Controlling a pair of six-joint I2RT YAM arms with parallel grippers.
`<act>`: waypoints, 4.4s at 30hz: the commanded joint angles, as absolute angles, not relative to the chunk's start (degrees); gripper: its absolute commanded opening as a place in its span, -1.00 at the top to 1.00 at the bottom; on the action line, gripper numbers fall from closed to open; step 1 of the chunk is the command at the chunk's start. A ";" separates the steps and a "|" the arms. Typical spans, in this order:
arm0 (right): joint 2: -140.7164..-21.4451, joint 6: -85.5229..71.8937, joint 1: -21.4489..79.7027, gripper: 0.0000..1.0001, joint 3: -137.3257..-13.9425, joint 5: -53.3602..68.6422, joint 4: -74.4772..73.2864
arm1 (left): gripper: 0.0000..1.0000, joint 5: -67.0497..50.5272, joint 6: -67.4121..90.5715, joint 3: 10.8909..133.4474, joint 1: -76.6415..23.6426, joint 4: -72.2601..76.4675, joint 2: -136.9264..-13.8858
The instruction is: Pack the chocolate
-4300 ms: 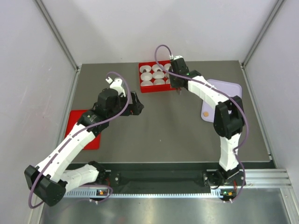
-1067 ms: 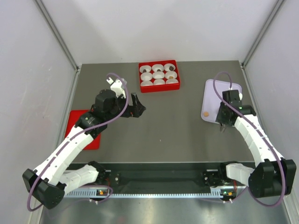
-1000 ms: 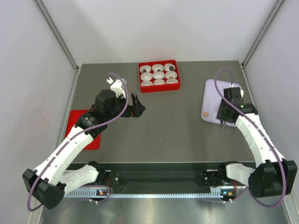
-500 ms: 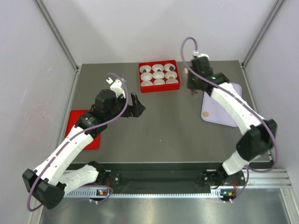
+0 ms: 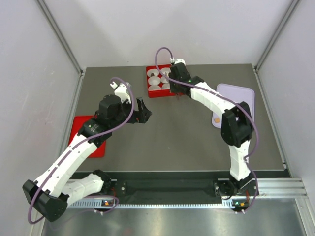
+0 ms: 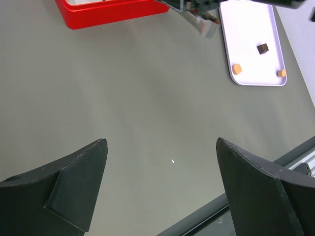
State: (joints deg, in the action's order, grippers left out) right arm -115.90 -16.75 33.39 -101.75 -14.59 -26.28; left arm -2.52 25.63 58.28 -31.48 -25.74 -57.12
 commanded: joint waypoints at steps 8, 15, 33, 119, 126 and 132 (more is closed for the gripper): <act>-120.58 -14.24 34.28 0.32 -108.28 -15.29 -19.77 | -0.93 -0.70 24.35 59.59 -31.46 -24.96 -56.43; -120.68 -14.06 34.28 0.27 -108.98 -16.34 -19.95 | -0.93 -0.53 24.17 59.94 -31.46 -25.40 -56.60; -116.90 -11.69 34.19 0.18 -108.37 -19.59 -21.97 | -0.93 -0.79 24.79 61.52 -31.46 -26.98 -55.28; -69.70 -15.03 -8.26 0.45 -58.09 -1.58 -42.62 | -0.91 -8.35 28.30 58.71 -31.46 -22.24 -54.93; -70.75 -16.61 -4.22 0.49 -62.75 -1.93 -43.15 | -0.91 -7.82 27.86 58.97 -31.46 -22.23 -55.81; -72.59 -18.62 1.39 0.50 -67.66 -4.04 -42.98 | -0.91 -6.16 26.98 59.94 -31.46 -23.11 -56.51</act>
